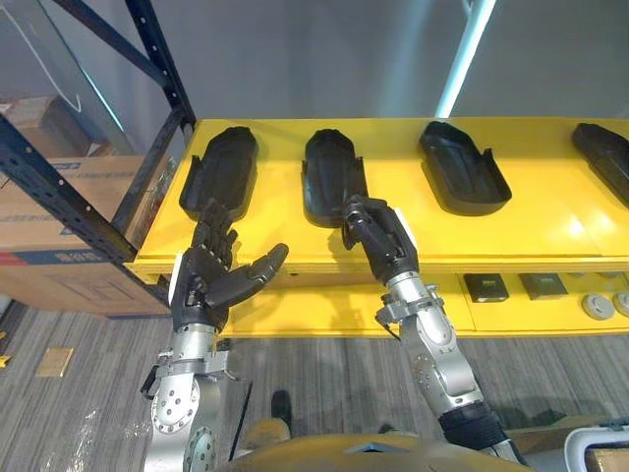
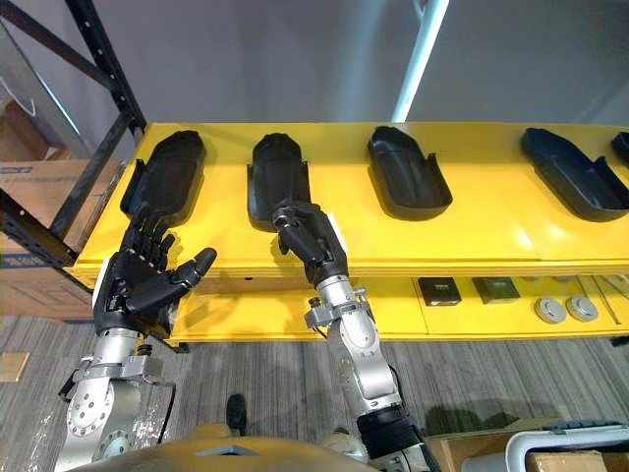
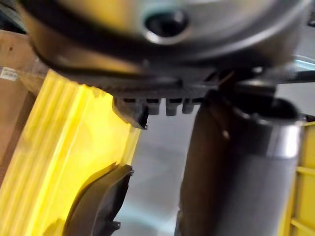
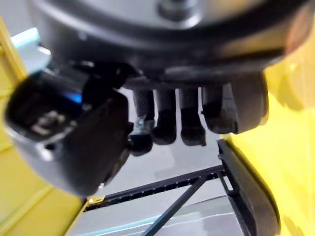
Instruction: Walk over and take three plastic housings, then place them on the shelf
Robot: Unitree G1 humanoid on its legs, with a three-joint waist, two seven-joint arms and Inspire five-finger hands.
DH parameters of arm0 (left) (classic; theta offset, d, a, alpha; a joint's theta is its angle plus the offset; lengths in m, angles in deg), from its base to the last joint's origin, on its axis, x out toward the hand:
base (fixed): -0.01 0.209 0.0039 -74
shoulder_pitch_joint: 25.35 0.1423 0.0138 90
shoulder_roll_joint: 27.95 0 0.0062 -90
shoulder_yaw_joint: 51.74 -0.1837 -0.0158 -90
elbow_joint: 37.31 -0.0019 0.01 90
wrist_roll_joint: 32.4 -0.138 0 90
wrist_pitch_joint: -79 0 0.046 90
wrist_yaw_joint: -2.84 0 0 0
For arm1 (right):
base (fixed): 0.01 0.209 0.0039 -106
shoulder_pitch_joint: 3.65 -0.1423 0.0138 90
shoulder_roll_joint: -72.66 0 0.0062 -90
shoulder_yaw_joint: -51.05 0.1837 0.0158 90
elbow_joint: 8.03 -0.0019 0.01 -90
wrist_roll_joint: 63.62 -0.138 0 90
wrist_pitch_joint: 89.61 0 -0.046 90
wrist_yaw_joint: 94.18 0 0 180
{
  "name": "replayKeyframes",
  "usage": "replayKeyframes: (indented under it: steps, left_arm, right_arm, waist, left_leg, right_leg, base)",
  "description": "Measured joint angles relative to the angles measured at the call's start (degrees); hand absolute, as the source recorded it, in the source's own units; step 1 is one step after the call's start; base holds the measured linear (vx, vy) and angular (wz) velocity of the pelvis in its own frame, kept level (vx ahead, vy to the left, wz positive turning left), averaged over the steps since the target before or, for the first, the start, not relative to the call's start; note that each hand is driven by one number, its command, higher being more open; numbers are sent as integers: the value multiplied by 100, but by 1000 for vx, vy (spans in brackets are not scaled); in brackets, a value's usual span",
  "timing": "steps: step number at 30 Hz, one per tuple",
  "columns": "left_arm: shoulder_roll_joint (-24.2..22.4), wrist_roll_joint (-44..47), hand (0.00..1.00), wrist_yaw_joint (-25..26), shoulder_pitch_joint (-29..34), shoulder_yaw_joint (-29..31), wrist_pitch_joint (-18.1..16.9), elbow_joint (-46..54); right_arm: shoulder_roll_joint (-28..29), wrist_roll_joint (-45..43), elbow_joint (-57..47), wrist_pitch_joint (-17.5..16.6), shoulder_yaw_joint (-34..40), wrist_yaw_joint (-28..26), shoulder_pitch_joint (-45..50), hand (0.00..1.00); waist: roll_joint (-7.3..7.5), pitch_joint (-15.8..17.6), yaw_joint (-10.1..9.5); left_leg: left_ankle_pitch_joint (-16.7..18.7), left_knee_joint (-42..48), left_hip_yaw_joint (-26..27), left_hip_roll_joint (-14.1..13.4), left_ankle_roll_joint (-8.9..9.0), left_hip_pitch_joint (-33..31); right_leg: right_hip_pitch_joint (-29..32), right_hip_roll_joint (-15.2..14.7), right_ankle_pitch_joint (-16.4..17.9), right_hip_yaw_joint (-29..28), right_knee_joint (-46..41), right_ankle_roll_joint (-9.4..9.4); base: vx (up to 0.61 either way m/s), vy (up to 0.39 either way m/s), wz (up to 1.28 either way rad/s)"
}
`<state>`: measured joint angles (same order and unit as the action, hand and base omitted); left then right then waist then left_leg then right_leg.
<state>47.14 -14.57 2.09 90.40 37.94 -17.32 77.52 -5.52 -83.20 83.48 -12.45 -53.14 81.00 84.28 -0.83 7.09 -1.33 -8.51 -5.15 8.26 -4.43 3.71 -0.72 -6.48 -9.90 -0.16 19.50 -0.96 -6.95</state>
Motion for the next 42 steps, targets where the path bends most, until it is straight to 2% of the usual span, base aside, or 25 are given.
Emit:
replayKeyframes:
  steps: [9,12,20,27,42]
  left_arm:
    - [1,1,100,100,187,-435,58,0]
    - [0,11,100,147,184,-437,57,1]
    - [5,47,100,155,192,-541,57,-45]
    - [5,234,100,198,204,-687,56,-246]
    - [3,236,100,212,266,-827,53,-267]
  right_arm:
    - [80,-159,307,-12,63,339,-386,0]
    - [159,-159,426,-12,86,401,-393,0]
    - [215,-137,608,-11,117,571,-520,0]
    - [214,-107,734,-11,118,711,-689,0]
    - [214,132,818,-45,131,1173,-1028,0]
  waist:
    - [-198,236,-13]
    - [-218,247,-25]
    - [-389,403,-15]
    - [-468,505,-10]
    - [-611,569,-3]
  left_leg:
    - [-70,2,-154,10,43,-136]
    - [-80,3,-227,15,44,-134]
    - [-134,6,-326,125,7,-103]
    - [-120,9,-351,205,29,-101]
    - [-138,25,-368,238,36,-80]
  right_leg:
    - [49,-17,85,215,-120,21]
    - [130,-94,250,271,-412,-9]
    - [374,-335,670,254,-1140,-43]
    - [554,-505,919,239,-1610,-46]
    - [652,-603,1079,232,-1914,-35]
  base:
    - [-23,-1,14]
    - [22,-19,13]
    - [10,-17,6]
    - [-10,-19,3]
    - [-1,-11,0]
